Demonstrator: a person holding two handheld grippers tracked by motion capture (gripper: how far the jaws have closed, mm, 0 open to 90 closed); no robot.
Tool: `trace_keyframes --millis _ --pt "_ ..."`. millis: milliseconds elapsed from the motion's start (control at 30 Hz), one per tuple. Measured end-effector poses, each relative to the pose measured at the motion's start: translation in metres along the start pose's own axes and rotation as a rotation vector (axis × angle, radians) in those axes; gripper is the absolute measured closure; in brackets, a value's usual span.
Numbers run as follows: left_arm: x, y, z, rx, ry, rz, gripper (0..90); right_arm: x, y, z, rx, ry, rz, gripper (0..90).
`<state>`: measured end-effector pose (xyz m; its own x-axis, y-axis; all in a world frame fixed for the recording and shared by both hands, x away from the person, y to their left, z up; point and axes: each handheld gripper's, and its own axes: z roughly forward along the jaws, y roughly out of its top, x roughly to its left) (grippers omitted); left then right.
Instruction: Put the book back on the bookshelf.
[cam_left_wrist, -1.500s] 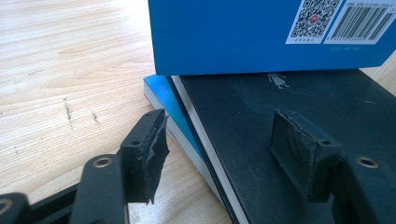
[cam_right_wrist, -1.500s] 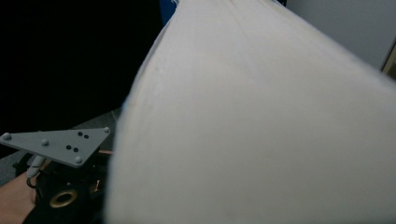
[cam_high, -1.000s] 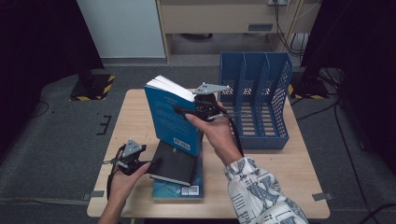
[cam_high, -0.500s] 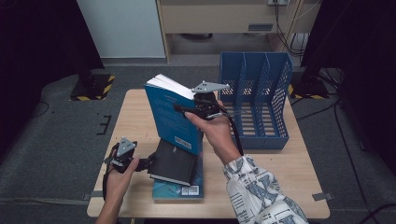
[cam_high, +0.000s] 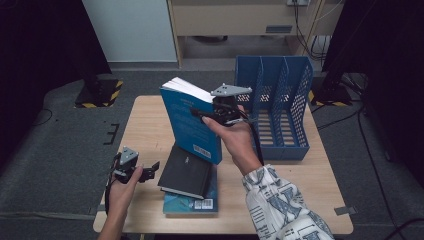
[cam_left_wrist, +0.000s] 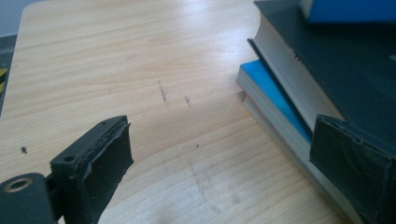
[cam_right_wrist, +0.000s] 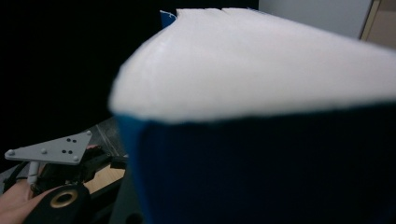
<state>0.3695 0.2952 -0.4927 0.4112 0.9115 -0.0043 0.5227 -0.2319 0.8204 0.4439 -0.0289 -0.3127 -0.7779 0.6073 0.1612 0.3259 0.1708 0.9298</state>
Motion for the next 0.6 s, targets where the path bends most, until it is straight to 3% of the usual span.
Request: trace_keyframes --millis 400,600 --pt "0.016 -0.007 0.005 0.032 0.084 -0.038 5.5 -0.006 0.013 -0.032 -0.028 -0.036 0.01 61.0" --pt "0.023 -0.012 0.009 0.06 0.091 -0.06 5.7 -0.013 0.017 -0.051 -0.041 -0.067 0.024 61.0"
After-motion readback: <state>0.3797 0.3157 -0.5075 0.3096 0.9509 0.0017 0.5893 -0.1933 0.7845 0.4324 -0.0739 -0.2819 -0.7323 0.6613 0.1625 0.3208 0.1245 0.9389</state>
